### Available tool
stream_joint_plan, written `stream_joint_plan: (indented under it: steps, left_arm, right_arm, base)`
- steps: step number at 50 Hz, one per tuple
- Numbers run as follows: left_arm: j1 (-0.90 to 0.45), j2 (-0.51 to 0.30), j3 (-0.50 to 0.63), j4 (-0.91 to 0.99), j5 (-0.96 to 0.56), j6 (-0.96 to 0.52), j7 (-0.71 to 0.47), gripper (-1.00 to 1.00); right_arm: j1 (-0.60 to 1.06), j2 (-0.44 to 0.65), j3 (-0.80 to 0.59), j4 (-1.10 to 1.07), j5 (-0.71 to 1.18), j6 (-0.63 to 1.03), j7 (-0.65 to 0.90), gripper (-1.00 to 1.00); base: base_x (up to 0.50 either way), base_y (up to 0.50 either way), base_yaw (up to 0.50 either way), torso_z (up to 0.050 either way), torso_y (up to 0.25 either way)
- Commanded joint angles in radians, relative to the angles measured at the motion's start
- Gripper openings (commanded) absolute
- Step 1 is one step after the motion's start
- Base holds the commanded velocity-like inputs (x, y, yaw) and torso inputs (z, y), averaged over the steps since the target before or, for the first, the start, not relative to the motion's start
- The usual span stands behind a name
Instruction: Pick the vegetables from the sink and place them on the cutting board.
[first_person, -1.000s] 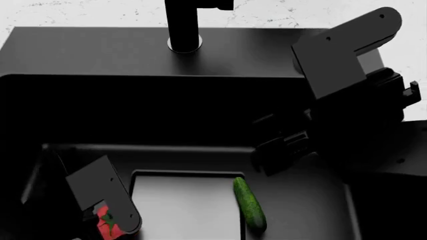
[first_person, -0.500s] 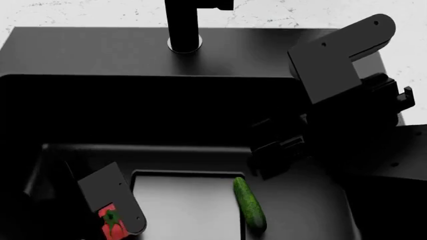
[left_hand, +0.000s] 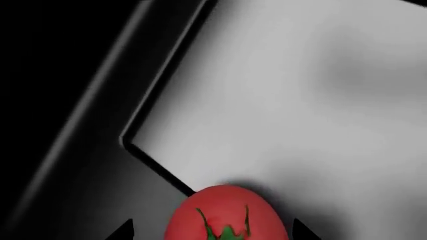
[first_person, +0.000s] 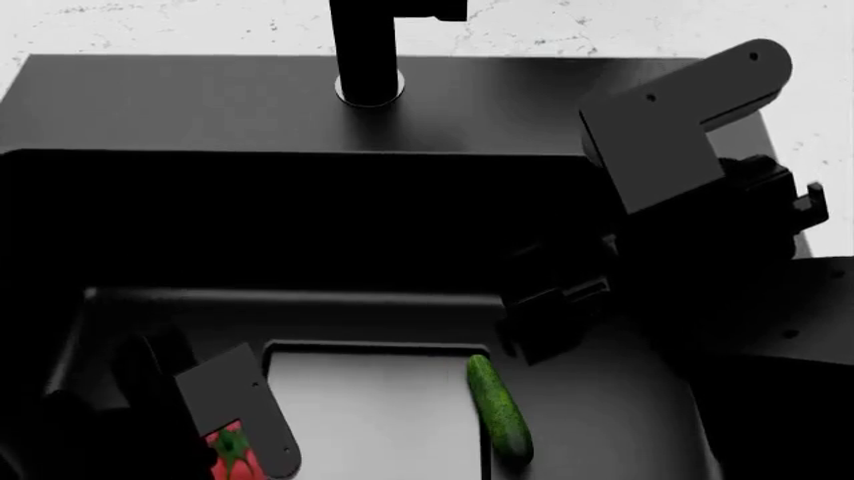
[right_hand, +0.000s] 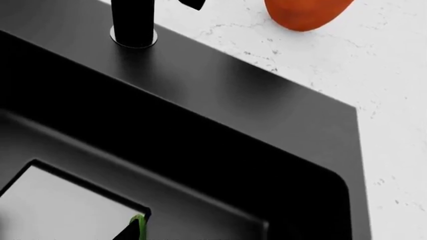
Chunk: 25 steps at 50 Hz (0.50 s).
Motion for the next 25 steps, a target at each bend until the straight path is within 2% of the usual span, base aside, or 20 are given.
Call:
stream_joint_plan:
  steps: [1, 10, 11, 20, 25]
  left_arm:
    - [0.132, 0.063, -0.064, -0.099, 0.058, 0.066, 0.009, 1.00]
    - [0.154, 0.073, -0.060, -0.140, 0.050, 0.100, 0.011, 1.00]
    - [0.155, 0.072, -0.058, -0.141, 0.054, 0.108, 0.006, -1.00]
    - [0.165, 0.059, -0.037, -0.127, 0.043, 0.106, 0.035, -1.00]
    - [0.164, 0.059, -0.062, -0.102, 0.043, 0.100, 0.011, -1.00]
  right_arm:
    - [0.004, -0.009, 0.017, -0.007, -0.020, -0.014, -0.011, 1.00]
    - [0.004, -0.007, 0.011, -0.006, -0.017, -0.022, -0.009, 1.00]
    - [0.004, -0.005, 0.010, -0.006, -0.018, -0.023, -0.011, 1.00]
    - [0.012, -0.003, 0.004, -0.005, -0.016, -0.028, -0.012, 1.00]
    - [0.012, -0.001, 0.001, -0.006, -0.014, -0.031, -0.010, 1.00]
  base:
    - [0.02, 0.01, 0.00, -0.016, -0.019]
    - [0.01, 0.01, 0.00, -0.019, -0.022]
    - [0.01, 0.01, 0.00, -0.021, -0.024]
    - [0.01, 0.01, 0.00, -0.022, -0.025]
    - [0.01, 0.01, 0.00, -0.023, -0.026]
